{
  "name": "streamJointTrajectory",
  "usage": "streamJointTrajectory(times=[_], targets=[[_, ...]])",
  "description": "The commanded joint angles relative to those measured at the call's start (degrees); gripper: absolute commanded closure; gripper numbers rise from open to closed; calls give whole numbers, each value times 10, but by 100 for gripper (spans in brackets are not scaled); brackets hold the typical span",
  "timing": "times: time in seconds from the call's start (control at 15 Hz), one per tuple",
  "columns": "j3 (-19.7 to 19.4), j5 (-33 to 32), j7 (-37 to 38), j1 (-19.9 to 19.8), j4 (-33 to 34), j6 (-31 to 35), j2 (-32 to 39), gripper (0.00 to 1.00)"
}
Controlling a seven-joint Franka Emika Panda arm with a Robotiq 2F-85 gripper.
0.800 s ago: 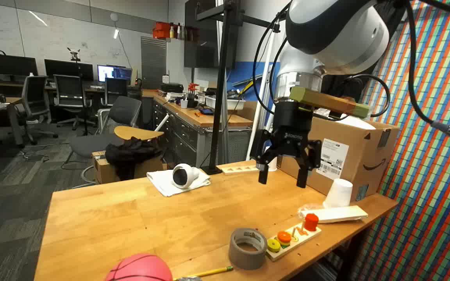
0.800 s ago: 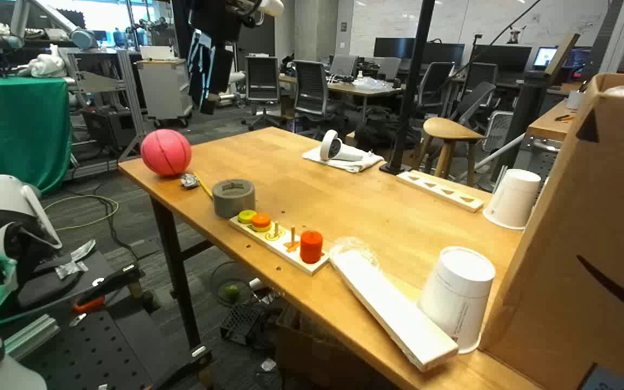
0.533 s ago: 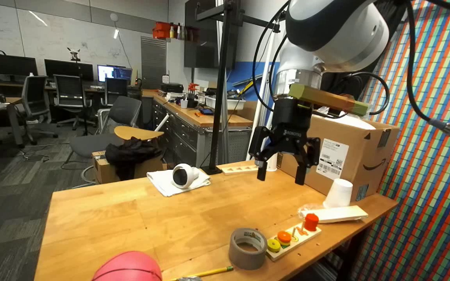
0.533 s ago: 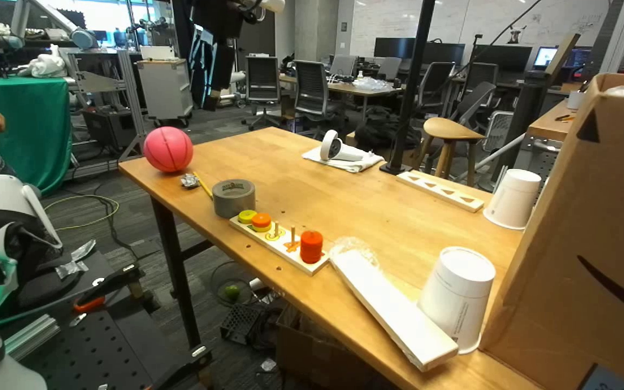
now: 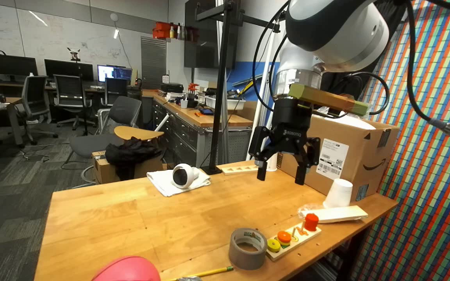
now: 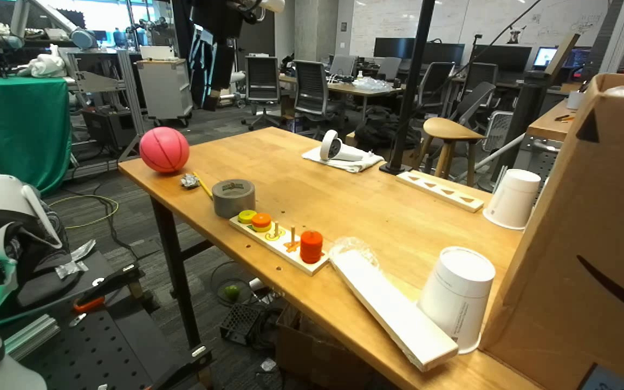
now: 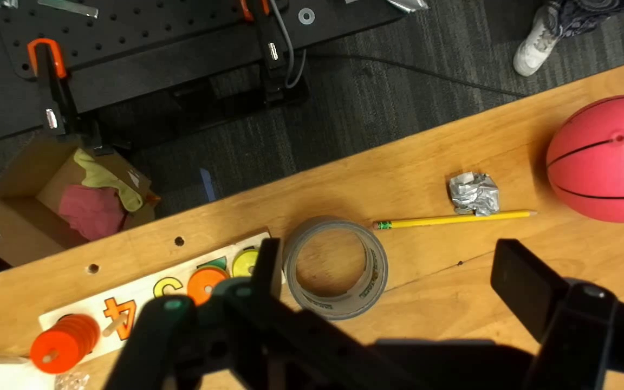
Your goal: Move the red ball to the right
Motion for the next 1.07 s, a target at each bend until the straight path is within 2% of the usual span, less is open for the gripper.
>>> streamJointTrajectory(times=[0.0, 0.13, 0.4, 0.67, 1.0], targets=[[2, 1, -1, -3, 1, -1, 0, 0], [2, 1, -1, -3, 1, -1, 0, 0], [52, 14, -5, 41, -115, 84, -79, 0], [123, 48, -3, 125, -191, 178, -129, 0], [198, 85, -13, 230, -185, 264, -103, 0]])
